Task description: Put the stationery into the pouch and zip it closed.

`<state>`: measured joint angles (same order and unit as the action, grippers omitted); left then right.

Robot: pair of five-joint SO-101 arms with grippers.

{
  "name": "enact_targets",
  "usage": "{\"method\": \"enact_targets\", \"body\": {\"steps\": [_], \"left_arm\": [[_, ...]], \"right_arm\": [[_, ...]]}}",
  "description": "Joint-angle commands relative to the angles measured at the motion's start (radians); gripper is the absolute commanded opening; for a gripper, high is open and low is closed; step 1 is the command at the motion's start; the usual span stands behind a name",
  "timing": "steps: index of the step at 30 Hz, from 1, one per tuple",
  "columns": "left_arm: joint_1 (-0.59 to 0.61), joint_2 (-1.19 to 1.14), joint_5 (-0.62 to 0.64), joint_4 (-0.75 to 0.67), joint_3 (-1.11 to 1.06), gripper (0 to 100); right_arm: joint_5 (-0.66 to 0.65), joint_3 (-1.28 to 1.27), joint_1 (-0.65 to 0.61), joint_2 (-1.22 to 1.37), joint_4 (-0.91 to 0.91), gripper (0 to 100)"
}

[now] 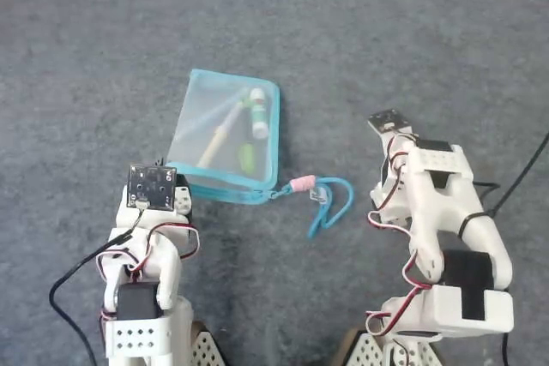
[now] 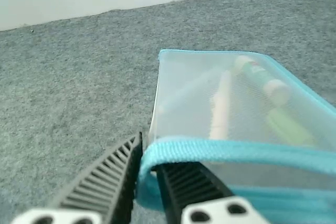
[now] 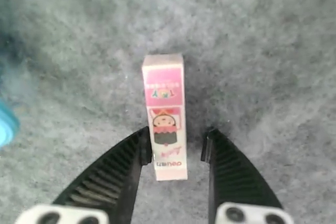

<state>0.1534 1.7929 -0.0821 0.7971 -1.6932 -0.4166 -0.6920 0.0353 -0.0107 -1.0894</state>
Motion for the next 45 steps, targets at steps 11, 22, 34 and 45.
{"method": "enact_targets", "body": {"steps": [11, 22, 34, 45], "left_arm": [[0.003, 0.011, 0.003, 0.002, 0.007, 1], [0.003, 0.011, 0.003, 0.003, 0.007, 1], [0.000, 0.009, 0.008, 0.002, 0.007, 1], [-0.157, 0.006, 0.006, 0.006, 0.007, 1]], "right_arm": [[-0.018, -0.133, 0.025, -0.211, -0.007, 19.3], [-0.014, -0.101, 0.041, -0.124, 0.031, 0.6], [-0.023, -0.068, -0.170, -0.717, -0.323, 0.8], [-0.015, 0.176, -0.656, -0.820, -0.615, 0.8]]}}
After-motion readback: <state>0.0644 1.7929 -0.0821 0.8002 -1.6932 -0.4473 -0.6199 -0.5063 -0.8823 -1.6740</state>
